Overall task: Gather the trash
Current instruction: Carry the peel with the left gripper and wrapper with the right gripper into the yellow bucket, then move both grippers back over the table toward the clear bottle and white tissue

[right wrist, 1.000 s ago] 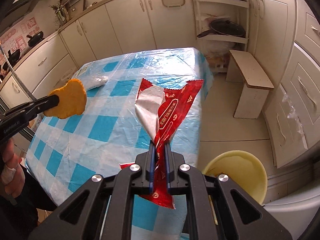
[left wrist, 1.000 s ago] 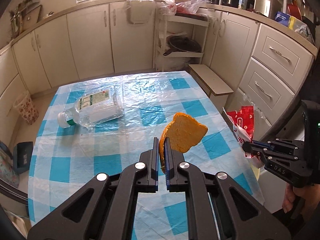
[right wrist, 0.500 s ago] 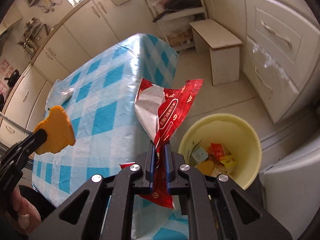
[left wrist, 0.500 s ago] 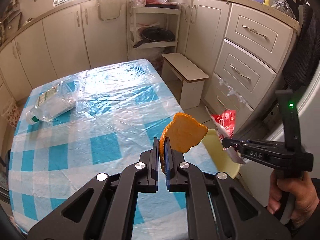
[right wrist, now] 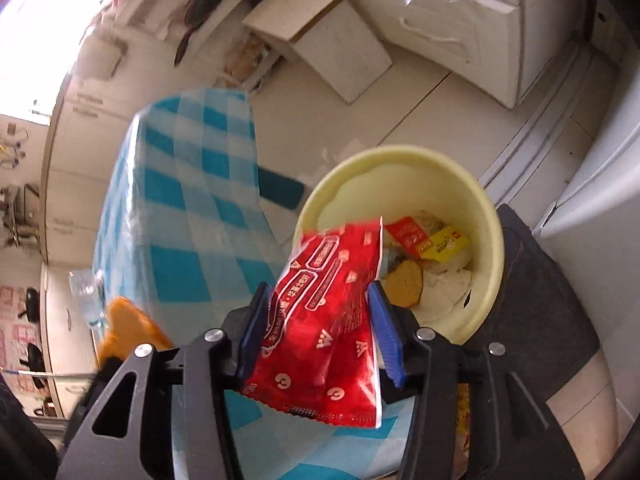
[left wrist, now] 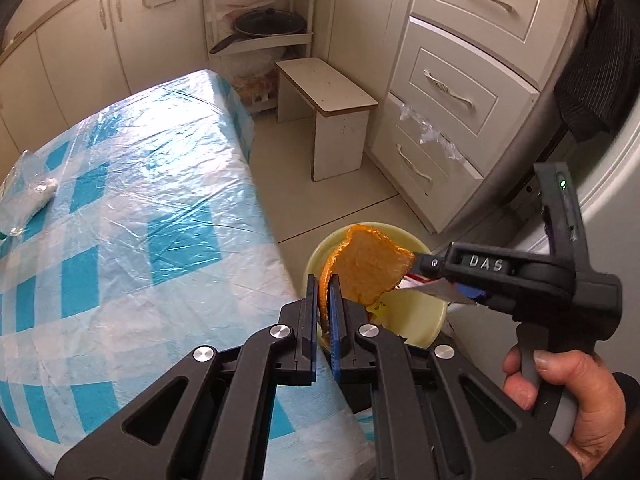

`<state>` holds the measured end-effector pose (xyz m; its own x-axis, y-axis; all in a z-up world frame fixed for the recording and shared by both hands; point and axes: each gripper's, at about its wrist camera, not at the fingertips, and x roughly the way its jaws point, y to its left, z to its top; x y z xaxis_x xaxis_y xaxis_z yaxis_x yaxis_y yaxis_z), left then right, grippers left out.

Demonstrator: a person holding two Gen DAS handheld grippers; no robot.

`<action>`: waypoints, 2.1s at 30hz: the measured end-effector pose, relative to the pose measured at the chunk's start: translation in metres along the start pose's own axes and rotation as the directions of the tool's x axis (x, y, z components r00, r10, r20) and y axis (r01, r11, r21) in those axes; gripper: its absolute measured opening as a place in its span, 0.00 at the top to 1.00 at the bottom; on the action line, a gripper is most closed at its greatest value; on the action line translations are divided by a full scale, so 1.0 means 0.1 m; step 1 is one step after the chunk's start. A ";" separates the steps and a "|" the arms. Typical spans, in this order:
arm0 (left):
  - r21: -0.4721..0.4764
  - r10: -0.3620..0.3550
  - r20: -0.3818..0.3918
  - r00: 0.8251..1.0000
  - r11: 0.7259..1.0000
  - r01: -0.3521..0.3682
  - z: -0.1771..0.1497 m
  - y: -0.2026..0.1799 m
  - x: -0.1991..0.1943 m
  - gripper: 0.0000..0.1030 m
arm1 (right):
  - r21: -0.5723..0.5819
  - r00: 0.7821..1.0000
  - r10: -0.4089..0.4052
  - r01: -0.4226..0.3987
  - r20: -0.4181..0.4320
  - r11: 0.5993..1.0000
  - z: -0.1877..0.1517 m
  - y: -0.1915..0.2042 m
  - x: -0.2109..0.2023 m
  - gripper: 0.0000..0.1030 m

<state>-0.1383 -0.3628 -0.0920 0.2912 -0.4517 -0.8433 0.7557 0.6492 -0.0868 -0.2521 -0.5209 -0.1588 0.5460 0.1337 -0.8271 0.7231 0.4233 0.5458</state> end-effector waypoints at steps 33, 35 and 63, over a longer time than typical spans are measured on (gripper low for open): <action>-0.012 -0.029 -0.121 0.992 1.000 0.028 0.22 0.03 0.23 0.52 | 0.050 0.974 0.100 -0.113 0.203 0.992 0.21 0.16 -0.45 0.21; -0.019 -0.007 -0.088 0.996 1.000 0.005 0.19 0.30 0.01 0.46 | -0.009 0.969 0.118 -0.118 0.217 0.993 0.19 0.35 -0.49 0.20; -0.697 0.195 -0.061 0.979 0.694 -0.182 -0.75 4.17 -1.30 0.37 | -0.923 0.973 -0.117 0.145 0.198 -0.355 -1.67 4.73 1.55 0.11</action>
<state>0.0947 0.0124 -0.0588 0.3967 -0.2779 -0.8749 0.0623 0.9590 -0.2764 0.1042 -0.1506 -0.0515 0.5302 -0.0972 -0.8423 -0.5683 0.6965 -0.4381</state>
